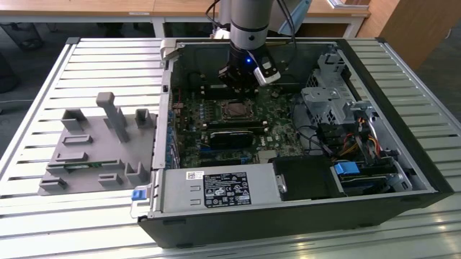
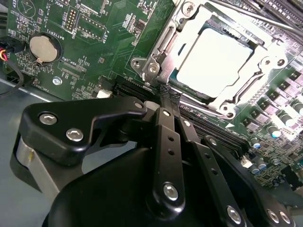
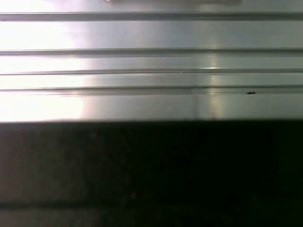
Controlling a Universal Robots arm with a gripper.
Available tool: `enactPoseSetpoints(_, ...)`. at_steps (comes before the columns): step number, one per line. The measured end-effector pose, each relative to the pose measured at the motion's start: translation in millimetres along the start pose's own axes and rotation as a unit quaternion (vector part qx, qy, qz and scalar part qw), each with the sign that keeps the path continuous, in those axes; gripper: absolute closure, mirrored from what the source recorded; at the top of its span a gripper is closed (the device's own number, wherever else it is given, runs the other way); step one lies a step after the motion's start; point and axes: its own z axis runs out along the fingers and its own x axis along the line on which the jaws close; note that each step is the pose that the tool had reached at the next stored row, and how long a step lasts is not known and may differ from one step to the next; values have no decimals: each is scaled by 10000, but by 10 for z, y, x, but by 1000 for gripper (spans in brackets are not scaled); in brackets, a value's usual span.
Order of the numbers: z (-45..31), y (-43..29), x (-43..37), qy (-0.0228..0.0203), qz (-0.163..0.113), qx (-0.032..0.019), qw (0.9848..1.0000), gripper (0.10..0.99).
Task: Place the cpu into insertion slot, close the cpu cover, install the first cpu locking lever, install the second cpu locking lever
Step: 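Install the first cpu locking lever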
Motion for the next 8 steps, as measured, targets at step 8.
enactPoseSetpoints(8,-8,1,0,-4,0,21,10000,980)
